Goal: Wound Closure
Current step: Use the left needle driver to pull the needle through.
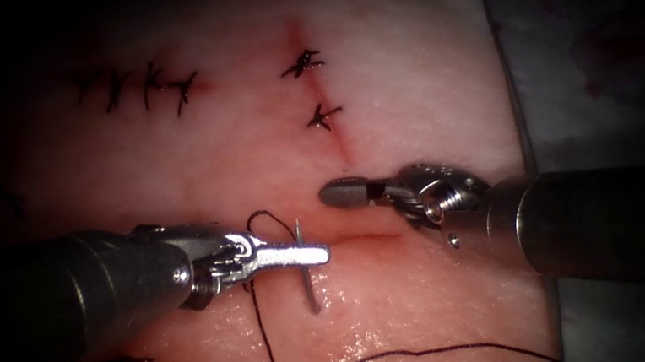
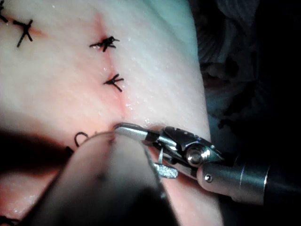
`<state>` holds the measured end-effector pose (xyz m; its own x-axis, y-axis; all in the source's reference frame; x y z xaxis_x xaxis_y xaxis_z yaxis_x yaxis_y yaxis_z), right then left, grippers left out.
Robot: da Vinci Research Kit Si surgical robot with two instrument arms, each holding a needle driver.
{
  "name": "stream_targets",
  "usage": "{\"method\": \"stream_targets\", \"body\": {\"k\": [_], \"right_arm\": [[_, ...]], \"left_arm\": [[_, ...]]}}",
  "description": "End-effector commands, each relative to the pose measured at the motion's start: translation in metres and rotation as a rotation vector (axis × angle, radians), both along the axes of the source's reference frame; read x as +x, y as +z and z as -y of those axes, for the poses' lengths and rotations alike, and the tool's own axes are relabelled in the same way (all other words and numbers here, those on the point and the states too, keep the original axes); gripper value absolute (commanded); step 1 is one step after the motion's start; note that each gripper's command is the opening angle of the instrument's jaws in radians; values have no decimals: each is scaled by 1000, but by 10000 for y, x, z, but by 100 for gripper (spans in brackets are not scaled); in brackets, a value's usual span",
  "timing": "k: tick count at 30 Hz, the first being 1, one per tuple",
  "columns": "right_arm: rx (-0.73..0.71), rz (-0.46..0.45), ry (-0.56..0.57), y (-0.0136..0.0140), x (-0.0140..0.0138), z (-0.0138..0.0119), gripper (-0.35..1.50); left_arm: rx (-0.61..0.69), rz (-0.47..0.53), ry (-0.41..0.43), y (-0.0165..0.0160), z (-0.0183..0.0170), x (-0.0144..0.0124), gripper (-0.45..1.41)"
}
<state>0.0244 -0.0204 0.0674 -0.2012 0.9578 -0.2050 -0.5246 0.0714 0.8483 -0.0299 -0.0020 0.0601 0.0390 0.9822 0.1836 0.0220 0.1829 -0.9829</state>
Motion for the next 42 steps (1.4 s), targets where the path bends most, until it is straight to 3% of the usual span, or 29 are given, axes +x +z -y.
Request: {"method": "stream_targets", "body": {"k": [1, 7, 11, 16, 17, 21, 22, 24, 29, 31, 33, 34, 35, 36, 37, 38, 40, 42], "right_arm": [[0, 1, -3, 7, 9, -2, -35], [3, 5, -4, 10, 9, 1, -35], [5, 6, -4, 12, 9, 3, -35], [5, 3, -9, 12, 5, 4, -35], [2, -4, -6, 11, 1, 4, -35], [-10, -19, 3, 8, -5, 3, -30], [-64, -24, -30, 4, -7, 2, -11], [-201, -6, -126, -1, -7, -2, 15], [-473, 44, -290, -19, -4, -5, 17], [-495, 40, -309, -31, -2, -4, 26], [-521, 36, -315, -45, -1, -3, -1], [-522, 28, -314, -55, 0, -2, -27], [-517, 22, -315, -63, 1, -2, -23], [-512, 15, -316, -72, 2, 0, -8], [-507, 6, -318, -83, 5, 2, 44], [-505, -1, -316, -91, 7, 4, 76], [-490, -21, -310, -112, 17, 12, 123], [-477, -18, -339, -120, 25, 19, 120]], "left_arm": [[17, 9, -4, 3, -5, -6, -45], [187, 92, -17, -19, -19, -2, -45], [205, 165, -50, -34, -28, 4, -45], [-216, 211, -97, -56, -35, 24, -45], [-356, 191, -107, -66, -34, 32, -45], [-590, 165, -113, -84, -29, 49, -45], [-718, 135, -118, -96, -27, 58, -45], [-821, 108, -120, -106, -26, 65, -45], [-1053, 48, -152, -136, -32, 79, -45], [-1183, -15, -183, -149, -38, 83, -45], [-1285, -74, -194, -159, -43, 86, -45], [-1329, -100, -210, -166, -47, 88, -45], [-1364, -121, -223, -171, -49, 89, -45], [-1399, -139, -229, -176, -51, 91, -45], [-1428, -161, -238, -180, -53, 92, -45], [-1468, -186, -251, -186, -55, 95, -45], [-1541, -241, -265, -197, -60, 103, -45], [-1569, -272, -281, -203, -61, 110, -45]]}}
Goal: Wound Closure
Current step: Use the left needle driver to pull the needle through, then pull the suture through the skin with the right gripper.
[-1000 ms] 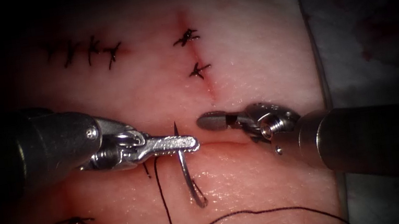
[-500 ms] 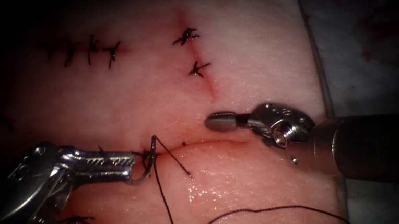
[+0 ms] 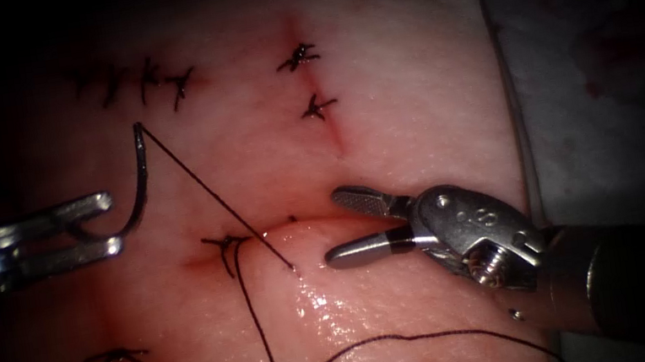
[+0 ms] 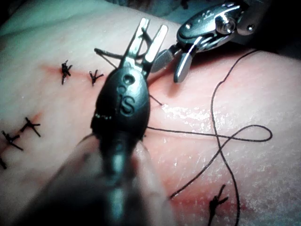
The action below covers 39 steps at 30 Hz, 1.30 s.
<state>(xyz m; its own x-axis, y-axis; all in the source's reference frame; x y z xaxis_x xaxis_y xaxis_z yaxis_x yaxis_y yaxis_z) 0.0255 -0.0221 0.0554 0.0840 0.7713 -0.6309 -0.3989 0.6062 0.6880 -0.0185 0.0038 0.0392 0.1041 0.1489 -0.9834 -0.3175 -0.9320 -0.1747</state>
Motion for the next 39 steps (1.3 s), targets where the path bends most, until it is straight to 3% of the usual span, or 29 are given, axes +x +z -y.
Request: {"method": "stream_targets", "body": {"k": [1, 9, 13, 18, 21, 23, 28, 33, 36, 39], "right_arm": [[11, 11, -30, -2, 18, 5, 120], [-9, 72, -79, 7, 45, 17, 88], [-12, 98, -104, 24, 50, 23, 86], [-19, 190, -147, 52, 43, 39, 26], [-33, 230, -169, 70, 37, 52, 19], [-39, 247, -190, 80, 34, 61, 20], [-57, 286, -237, 102, 29, 87, 66], [-63, 298, -263, 108, 25, 102, 74], [-58, 296, -266, 108, 25, 100, 74], [-64, 254, -208, 97, 26, 86, 96]], "left_arm": [[-16, -6, -11, 4, -3, -2, -45], [-61, -47, -45, -3, 20, 4, -45], [-79, -49, -41, -2, 34, -1, -45], [-71, -38, -35, -9, 36, -1, -45], [-66, -28, -31, -18, 31, 1, -45], [-59, -24, -29, -25, 26, 2, -45], [-62, -21, -27, -41, 14, 3, -45], [-59, -22, -28, -47, 2, 5, -45], [-62, -28, -25, -51, 7, 1, -45], [-92, -43, -1, -45, 31, -10, -45]]}}
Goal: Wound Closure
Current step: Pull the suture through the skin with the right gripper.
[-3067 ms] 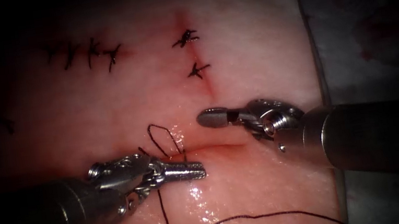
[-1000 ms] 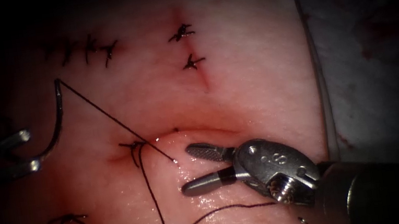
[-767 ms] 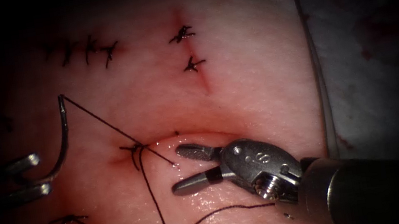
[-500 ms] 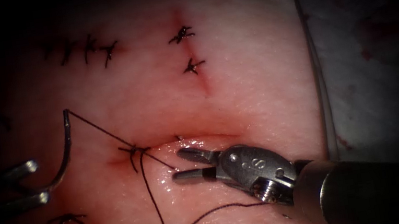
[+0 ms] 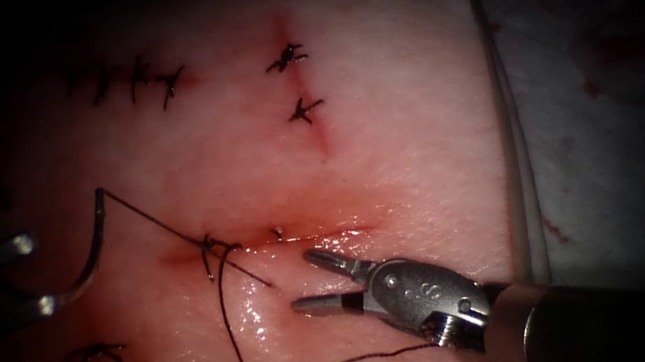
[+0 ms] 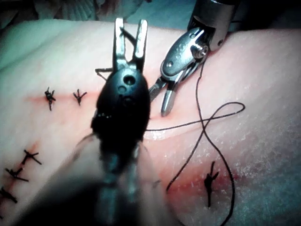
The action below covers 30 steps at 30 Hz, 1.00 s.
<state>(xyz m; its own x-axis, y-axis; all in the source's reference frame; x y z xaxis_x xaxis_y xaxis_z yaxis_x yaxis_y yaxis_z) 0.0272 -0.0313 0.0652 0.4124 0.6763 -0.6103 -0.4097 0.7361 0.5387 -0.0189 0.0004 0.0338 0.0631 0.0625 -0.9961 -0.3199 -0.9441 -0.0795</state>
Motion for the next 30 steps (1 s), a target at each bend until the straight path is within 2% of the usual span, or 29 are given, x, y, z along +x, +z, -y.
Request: {"method": "stream_targets", "body": {"k": [1, 8, 15, 18, 20, 27, 30], "right_arm": [[-16, -26, 30, -5, 10, -11, 98], [-52, -53, 38, -35, 19, -27, 104], [-97, -53, 13, -39, 41, -26, 99], [-108, -55, 5, -39, 47, -28, 91], [-112, -55, 3, -39, 50, -30, 81], [-119, -56, 1, -42, 62, -37, 83], [-118, -62, -4, -50, 67, -41, 73]], "left_arm": [[0, -3, 3, 10, 4, -9, -45], [21, 0, 28, 22, 50, -22, -45], [23, 7, 33, 7, 51, -22, -45], [21, 15, 36, 3, 51, -24, -45], [20, 14, 36, 3, 52, -25, -45], [15, 14, 35, 11, 54, -28, -45], [13, 16, 35, 16, 53, -29, -45]]}}
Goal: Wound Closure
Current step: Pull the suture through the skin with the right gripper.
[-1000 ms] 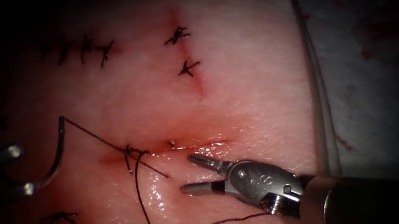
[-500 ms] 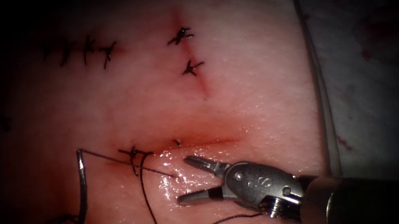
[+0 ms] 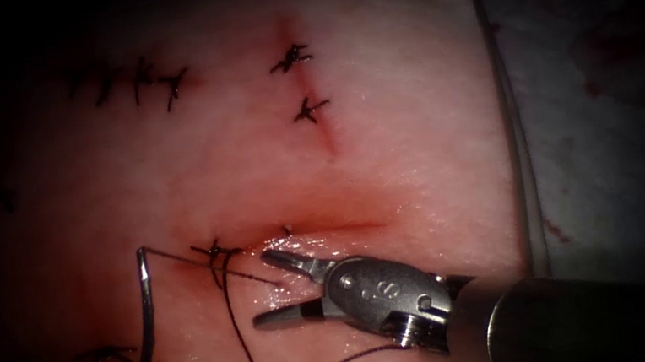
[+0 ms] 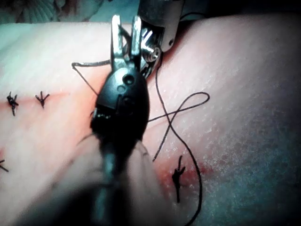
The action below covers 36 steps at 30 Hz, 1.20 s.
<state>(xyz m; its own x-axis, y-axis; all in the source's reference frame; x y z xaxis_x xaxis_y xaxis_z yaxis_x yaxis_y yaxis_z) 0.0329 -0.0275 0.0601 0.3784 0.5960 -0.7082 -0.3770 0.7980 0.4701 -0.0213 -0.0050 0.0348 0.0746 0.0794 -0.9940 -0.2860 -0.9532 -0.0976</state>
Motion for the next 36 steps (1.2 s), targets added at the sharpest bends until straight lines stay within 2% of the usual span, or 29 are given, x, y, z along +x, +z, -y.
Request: {"method": "stream_targets", "body": {"k": [1, 3, 4, 5, 8, 11, 15, 17, 22, 23, 24, 25, 27, 31, 36], "right_arm": [[4, -8, 0, -2, 11, -5, 57], [0, -12, -2, -4, 11, -5, 39], [1, -10, -5, -4, 11, -5, 20], [2, -7, -10, -3, 11, -4, -35], [13, 13, -42, 2, 7, 0, -35], [20, 34, -28, 5, 2, 3, -35], [118, 146, 11, 3, -5, 8, -35], [139, 165, 19, -4, -10, 15, -35], [205, 165, 61, -59, -16, 61, -35], [210, 154, 69, -83, -14, 74, -35], [209, 145, 76, -93, -12, 78, -35], [206, 132, 87, -104, -11, 80, -35], [212, 55, 107, -148, -1, 89, -35], [218, 19, 105, -176, 11, 94, -35], [228, -2, 105, -187, 18, 94, -35]], "left_arm": [[-2, 2, 1, 7, -1, -5, -45], [-2, 3, 1, 8, -2, -5, -45], [-2, 3, 1, 8, -1, -5, -45], [-2, 2, 1, 8, -1, -5, -45], [-2, 2, 2, 5, 0, -4, -45], [-2, 2, 3, 4, 1, -3, -45], [-6, 1, 3, 4, 5, -3, -45], [-10, -1, 6, 6, 9, -4, -45], [-4, -18, 38, 21, 32, -14, -45], [1, -22, 47, 28, 39, -16, -45], [4, -21, 47, 31, 41, -17, -45], [7, -21, 50, 33, 42, -17, -45], [18, -16, 51, 40, 46, -18, -45], [16, -17, 51, 42, 48, -18, -45], [16, -16, 52, 42, 48, -17, -45]]}}
